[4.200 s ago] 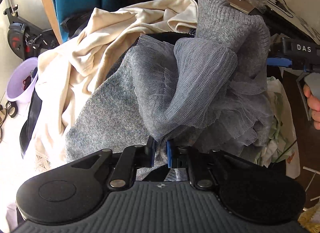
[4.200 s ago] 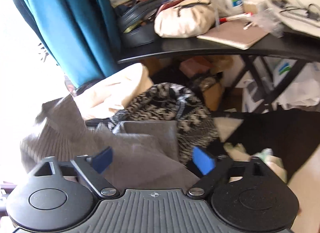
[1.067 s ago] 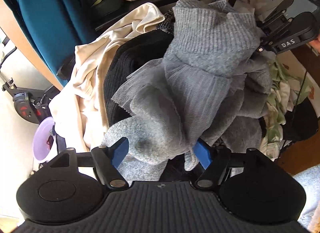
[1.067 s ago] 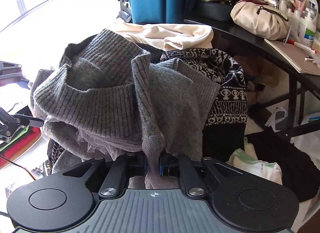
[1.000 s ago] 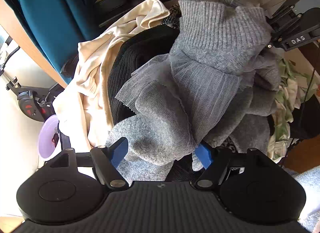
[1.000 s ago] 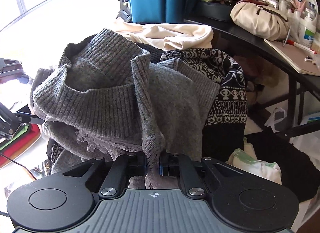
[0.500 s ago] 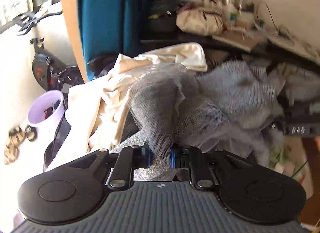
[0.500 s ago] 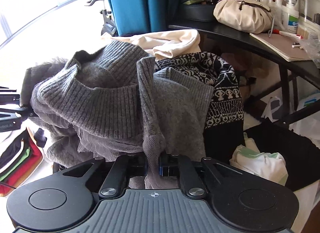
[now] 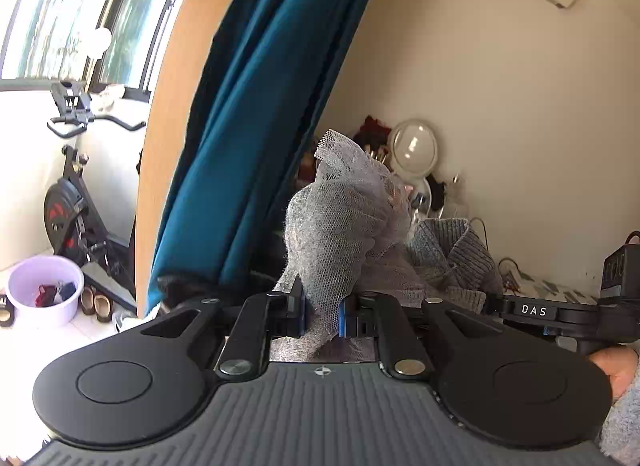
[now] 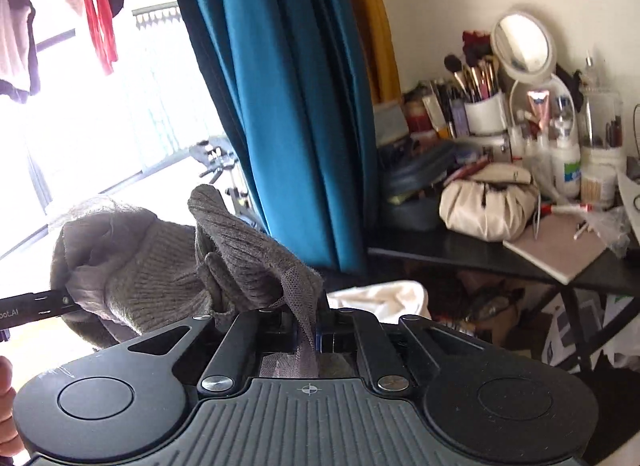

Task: Fold clothes
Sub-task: 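Lift the grey tulle garment up off the heap with both grippers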

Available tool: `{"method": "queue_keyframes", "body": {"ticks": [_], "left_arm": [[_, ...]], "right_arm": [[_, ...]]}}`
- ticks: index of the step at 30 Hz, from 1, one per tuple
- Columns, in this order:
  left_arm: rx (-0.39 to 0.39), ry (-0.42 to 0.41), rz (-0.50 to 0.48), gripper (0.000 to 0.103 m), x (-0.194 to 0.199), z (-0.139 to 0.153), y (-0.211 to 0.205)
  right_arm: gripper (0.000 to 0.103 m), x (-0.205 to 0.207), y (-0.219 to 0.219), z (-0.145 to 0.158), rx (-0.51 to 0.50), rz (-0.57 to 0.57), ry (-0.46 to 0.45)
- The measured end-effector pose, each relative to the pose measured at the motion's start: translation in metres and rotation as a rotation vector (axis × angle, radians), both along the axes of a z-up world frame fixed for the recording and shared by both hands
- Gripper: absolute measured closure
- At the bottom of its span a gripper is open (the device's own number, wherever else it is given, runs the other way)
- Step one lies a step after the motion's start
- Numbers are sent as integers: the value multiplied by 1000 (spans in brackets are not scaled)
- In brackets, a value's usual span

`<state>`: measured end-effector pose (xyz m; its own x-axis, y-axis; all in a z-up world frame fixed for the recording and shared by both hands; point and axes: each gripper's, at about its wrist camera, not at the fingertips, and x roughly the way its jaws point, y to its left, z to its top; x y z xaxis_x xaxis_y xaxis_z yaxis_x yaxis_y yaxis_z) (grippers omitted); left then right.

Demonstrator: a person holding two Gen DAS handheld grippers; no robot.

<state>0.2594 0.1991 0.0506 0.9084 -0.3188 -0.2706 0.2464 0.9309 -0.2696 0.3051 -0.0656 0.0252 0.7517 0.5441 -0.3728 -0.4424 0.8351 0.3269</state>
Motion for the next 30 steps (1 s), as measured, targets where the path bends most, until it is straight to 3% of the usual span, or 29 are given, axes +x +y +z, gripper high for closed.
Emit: {"method": "queue_keyframes", "body": {"ticks": [9,12,19,24,30], "left_arm": [[-95,-301,27,89,-43,80,19],[-114,-350,0,89,-60,92,25],[-65,-374,-95,89,-82,89,23],[-75,-355,-299,89,-82,74,13],[-153,-225,-563,89,-69,42,-15]], "right_arm": [[97,-37,26,94,65,21,-248],[97,-53,33,121,123,37,-324],[97,-91,41,142,91,35,-389],[97,-125,39,143,73,-18,-373],[97,-181,45,122,-62,-104,-345]]}}
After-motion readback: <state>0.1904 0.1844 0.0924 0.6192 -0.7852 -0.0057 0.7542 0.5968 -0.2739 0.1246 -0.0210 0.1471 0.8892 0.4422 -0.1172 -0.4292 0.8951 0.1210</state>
